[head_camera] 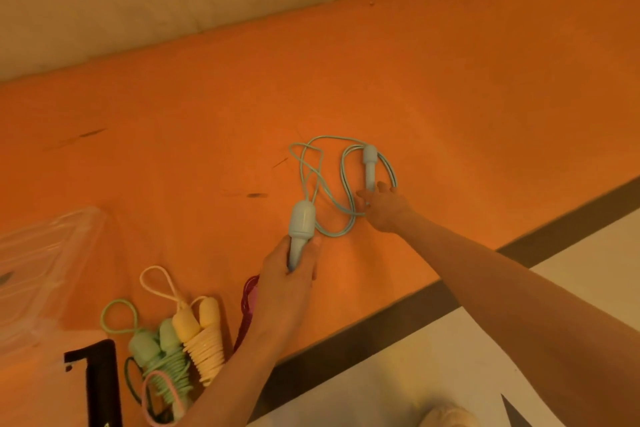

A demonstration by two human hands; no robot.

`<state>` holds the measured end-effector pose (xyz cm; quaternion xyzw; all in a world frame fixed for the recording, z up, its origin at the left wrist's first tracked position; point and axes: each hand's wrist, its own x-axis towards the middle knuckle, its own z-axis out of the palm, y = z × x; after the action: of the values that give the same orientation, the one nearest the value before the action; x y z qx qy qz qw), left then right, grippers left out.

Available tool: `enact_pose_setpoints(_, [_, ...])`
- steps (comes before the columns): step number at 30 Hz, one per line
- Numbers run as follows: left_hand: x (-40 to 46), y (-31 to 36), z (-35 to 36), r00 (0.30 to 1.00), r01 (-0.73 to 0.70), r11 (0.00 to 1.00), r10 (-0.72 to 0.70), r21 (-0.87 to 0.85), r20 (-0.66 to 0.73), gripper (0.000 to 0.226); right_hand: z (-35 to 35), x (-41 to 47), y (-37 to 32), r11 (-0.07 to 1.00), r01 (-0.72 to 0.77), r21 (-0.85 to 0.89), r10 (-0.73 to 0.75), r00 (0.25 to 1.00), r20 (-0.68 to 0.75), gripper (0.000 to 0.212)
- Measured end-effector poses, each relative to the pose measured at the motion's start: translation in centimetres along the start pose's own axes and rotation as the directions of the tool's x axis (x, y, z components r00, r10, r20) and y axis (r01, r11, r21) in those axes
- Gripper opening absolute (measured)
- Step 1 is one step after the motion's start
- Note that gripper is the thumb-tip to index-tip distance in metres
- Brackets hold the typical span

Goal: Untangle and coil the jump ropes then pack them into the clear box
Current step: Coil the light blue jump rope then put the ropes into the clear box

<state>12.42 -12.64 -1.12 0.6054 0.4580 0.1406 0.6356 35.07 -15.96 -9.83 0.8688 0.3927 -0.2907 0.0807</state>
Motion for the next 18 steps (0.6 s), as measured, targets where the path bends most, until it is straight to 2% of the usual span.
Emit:
enact_pose_setpoints(2, [-0.2, -0.1, -0.6, 0.999, 0.036, 0.999, -0.036, -0.006, 0.019, 0.033, 0.6, 0.3, -0.1, 0.998, -0.029, -0.049, 0.032, 0.998, 0.062, 0.041])
enact_pose_setpoints(3, [-0.3, -0.2, -0.9, 0.999, 0.051, 0.999, -0.05, -0.01, 0.02, 0.035, 1.0, 0.4, 0.0, 0.998, -0.045, -0.043, 0.046, 0.998, 0.041, 0.04])
enact_pose_setpoints(4, [-0.4, -0.2, -1.2, 0.998, 0.066, 0.998, -0.066, -0.018, 0.016, 0.035, 1.1, 0.4, -0.1, 0.997, -0.077, 0.023, 0.077, 0.997, -0.019, 0.039])
enact_pose_setpoints(5, [-0.5, -0.1, -1.3, 0.996, 0.084, 0.996, -0.084, -0.031, 0.01, 0.035, 1.2, 0.5, -0.1, 0.976, -0.115, 0.184, 0.137, 0.984, -0.11, 0.035])
enact_pose_setpoints(6, [-0.6, 0.0, -1.5, 0.995, 0.098, 0.994, -0.097, -0.046, 0.005, 0.033, 0.9, 0.4, -0.1, 0.889, -0.141, 0.435, 0.24, 0.954, -0.181, 0.029])
enact_pose_setpoints(7, [-0.7, 0.1, -1.7, 0.995, 0.104, 0.993, -0.104, -0.052, -0.001, 0.03, 0.4, 0.4, -0.1, 0.717, -0.13, 0.685, 0.348, 0.918, -0.189, 0.021])
enact_pose_setpoints(8, [-0.9, 0.3, -1.8, 0.994, 0.107, 0.993, -0.108, -0.049, -0.005, 0.028, -0.3, 0.0, 0.0, 0.526, -0.086, 0.846, 0.409, 0.898, -0.162, 0.015])
enact_pose_setpoints(9, [-1.1, 0.5, -1.9, 0.994, 0.109, 0.993, -0.11, -0.039, -0.007, 0.027, -1.2, -0.7, 0.3, 0.367, -0.033, 0.93, 0.425, 0.895, -0.136, 0.012])
enact_pose_setpoints(11, [-1.6, 0.8, -2.2, 0.993, 0.115, 0.993, -0.116, -0.034, -0.007, 0.028, -3.5, -3.0, 0.5, 0.115, 0.074, 0.991, 0.348, 0.931, -0.11, 0.016])
enact_pose_setpoints(14, [-2.4, 1.5, -2.3, 0.992, 0.123, 0.99, -0.124, -0.073, -0.007, 0.025, -7.0, -8.5, 0.4, -0.169, 0.15, 0.974, 0.135, 0.983, -0.128, 0.031])
enact_pose_setpoints(16, [-3.2, 2.5, -2.0, 0.993, 0.113, 0.986, -0.114, -0.12, -0.007, 0.016, -8.5, -12.8, 0.2, -0.297, 0.111, 0.948, -0.014, 0.993, -0.121, 0.043])
enact_pose_setpoints(18, [-4.2, 3.7, -1.6, 0.996, 0.086, 0.983, -0.089, -0.163, -0.013, 0.011, -9.3, -17.1, -0.2, -0.342, 0.028, 0.939, -0.133, 0.988, -0.078, 0.049])
